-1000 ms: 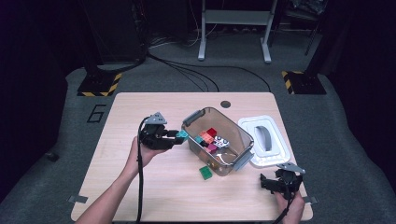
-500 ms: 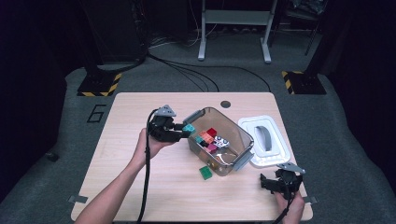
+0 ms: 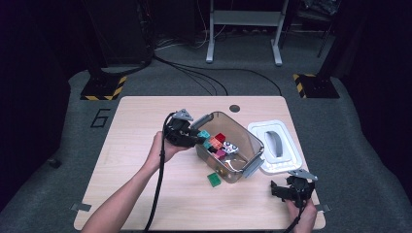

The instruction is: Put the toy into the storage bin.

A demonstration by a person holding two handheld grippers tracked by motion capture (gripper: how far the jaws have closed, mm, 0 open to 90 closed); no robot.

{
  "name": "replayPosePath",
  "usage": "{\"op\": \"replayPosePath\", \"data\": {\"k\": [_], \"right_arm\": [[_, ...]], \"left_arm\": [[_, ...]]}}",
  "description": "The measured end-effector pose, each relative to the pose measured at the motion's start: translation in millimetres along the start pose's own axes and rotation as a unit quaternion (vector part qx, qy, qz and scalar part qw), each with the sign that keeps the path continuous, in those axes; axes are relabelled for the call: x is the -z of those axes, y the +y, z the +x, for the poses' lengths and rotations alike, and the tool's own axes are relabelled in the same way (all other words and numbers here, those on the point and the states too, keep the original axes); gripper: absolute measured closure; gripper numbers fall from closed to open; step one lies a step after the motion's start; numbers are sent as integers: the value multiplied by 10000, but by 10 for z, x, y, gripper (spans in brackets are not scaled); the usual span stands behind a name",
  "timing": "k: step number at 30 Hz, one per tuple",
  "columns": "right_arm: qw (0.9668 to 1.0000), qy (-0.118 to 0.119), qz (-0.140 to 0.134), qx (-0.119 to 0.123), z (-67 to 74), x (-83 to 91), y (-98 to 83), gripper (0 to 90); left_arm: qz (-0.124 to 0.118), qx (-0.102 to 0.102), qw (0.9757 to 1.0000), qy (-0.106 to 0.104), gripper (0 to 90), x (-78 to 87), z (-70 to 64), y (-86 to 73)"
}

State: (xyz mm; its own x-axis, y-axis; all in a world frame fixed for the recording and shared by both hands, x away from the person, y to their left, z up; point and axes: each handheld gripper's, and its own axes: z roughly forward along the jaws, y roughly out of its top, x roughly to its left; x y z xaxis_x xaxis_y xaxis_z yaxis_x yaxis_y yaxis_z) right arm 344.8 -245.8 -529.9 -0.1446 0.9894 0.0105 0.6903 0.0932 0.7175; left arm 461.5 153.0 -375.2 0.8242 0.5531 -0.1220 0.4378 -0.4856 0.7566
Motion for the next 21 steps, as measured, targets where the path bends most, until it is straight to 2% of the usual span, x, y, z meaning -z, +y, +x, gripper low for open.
{"op": "replayPosePath", "data": {"k": [11,17,21], "right_arm": [[10000,-6,8,-18,3,1,0,0],[10000,-9,6,-20,4,1,-1,0],[10000,-10,6,-19,3,1,-1,0]], "left_arm": [[125,-45,9998,-119,592,-108,-54,26],[184,29,9998,-66,592,-146,-14,30],[322,33,9995,-39,591,-188,8,25]]}}
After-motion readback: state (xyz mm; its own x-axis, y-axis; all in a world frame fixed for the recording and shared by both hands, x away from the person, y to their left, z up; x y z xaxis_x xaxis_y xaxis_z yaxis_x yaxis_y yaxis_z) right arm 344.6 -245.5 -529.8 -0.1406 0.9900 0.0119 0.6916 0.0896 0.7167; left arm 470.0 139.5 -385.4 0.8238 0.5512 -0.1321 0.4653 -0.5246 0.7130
